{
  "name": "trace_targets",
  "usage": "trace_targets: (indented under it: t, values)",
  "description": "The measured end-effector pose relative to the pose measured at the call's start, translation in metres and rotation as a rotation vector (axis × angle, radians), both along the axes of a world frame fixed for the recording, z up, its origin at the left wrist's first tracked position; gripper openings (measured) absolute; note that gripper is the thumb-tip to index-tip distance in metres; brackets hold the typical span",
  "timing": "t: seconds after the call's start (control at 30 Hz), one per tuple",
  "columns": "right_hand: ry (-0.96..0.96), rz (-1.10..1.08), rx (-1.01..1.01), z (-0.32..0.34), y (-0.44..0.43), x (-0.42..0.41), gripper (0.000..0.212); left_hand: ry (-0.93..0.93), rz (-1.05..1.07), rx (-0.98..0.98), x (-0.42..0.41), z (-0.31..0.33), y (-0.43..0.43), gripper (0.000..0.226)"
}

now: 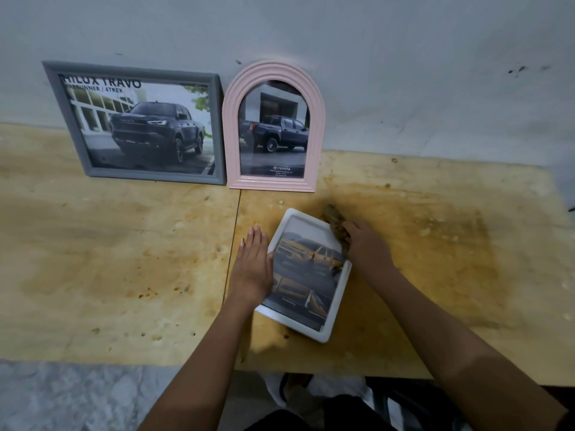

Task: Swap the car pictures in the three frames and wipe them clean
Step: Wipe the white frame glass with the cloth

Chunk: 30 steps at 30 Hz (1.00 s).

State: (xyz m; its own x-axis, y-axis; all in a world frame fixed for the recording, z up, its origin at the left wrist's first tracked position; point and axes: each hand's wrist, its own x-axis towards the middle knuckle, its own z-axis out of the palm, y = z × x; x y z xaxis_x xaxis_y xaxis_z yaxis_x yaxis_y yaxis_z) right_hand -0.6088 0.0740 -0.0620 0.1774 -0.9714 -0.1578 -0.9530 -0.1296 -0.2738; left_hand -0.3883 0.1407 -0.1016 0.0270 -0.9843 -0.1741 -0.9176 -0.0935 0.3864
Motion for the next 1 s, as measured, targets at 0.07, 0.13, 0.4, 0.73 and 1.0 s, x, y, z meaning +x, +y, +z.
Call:
trace_targets:
  t: [0.07, 0.13, 0.4, 0.73, 1.0]
  values:
    - [0.008, -0.032, 0.001, 0.003, 0.005, -0.002, 0.042, 0.005, -0.001, -0.015, 0.0, 0.0, 0.0, 0.063]
    - [-0.002, -0.063, 0.013, 0.005, 0.008, -0.002, 0.042, 0.005, 0.004, -0.04, 0.001, -0.001, 0.0, 0.062]
    - [-0.131, -0.295, 0.079, 0.008, 0.027, 0.002, 0.044, 0.016, 0.01, -0.058, 0.0, 0.002, -0.001, 0.051]
    - [-0.144, -0.438, -0.017, 0.001, 0.108, 0.033, 0.037, 0.105, -0.011, -0.028, 0.005, -0.004, 0.001, 0.052]
    - [-0.148, -0.526, -0.131, -0.009, 0.173, 0.061, 0.032, 0.135, -0.028, -0.063, 0.008, -0.005, 0.005, 0.054]
